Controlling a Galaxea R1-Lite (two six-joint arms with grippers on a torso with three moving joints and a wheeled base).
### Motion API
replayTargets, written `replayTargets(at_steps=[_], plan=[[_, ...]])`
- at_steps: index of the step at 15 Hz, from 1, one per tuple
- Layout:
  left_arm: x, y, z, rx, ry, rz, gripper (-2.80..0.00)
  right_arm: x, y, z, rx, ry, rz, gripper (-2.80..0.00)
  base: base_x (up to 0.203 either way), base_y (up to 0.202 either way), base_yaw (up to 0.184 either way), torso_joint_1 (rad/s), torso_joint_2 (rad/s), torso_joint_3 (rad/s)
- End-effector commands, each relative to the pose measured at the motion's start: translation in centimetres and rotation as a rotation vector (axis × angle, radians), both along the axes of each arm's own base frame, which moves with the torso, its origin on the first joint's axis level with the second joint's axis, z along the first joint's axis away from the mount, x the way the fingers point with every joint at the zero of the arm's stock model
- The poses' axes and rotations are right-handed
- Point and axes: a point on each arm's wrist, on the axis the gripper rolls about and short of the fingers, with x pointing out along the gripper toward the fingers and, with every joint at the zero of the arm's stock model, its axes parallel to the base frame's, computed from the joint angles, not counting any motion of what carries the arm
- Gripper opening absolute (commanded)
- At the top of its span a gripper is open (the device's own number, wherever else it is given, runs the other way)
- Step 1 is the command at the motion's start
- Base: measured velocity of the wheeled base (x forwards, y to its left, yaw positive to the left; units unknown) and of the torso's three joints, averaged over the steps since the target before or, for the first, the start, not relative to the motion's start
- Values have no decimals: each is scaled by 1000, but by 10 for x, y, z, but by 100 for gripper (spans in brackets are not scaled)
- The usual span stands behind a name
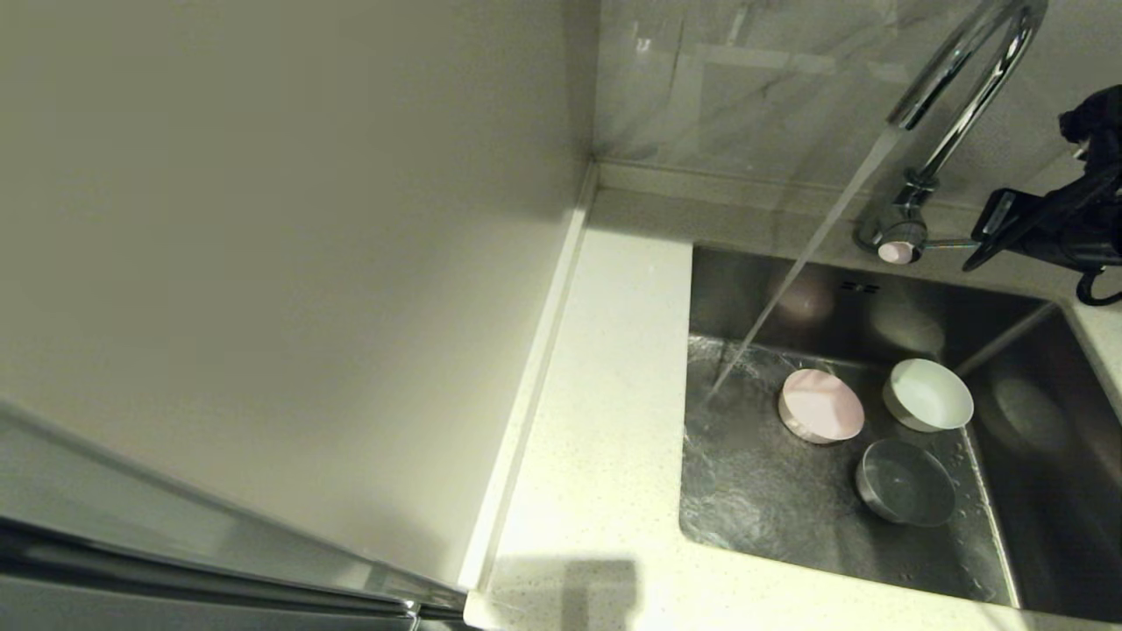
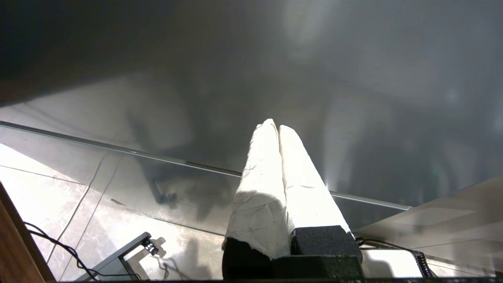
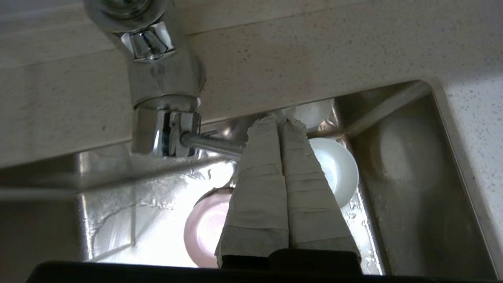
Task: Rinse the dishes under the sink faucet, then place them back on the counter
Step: Wait for the water to rinse the bowl
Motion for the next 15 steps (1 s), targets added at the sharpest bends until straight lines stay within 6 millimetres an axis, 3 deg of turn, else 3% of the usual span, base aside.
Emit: replayTargets(at_steps=[1,10,12,15], plan=[[0,0,0,-1,-3,0,-280,6,-7,-10,6,30,-18,-280,0,0,0,0,0,0],[0,0,0,0,-3,1,-280,16,-10,-18,40,28,-36,-280,0,0,0,0,0,0],[0,0,0,0,-4,0,-280,22,-10,-14,42,-37,-36,-280,0,0,0,0,0,0],[0,0,0,-1,-3,0,-280,18,-10,9,20,-154,-31,-280,0,0,0,0,0,0]])
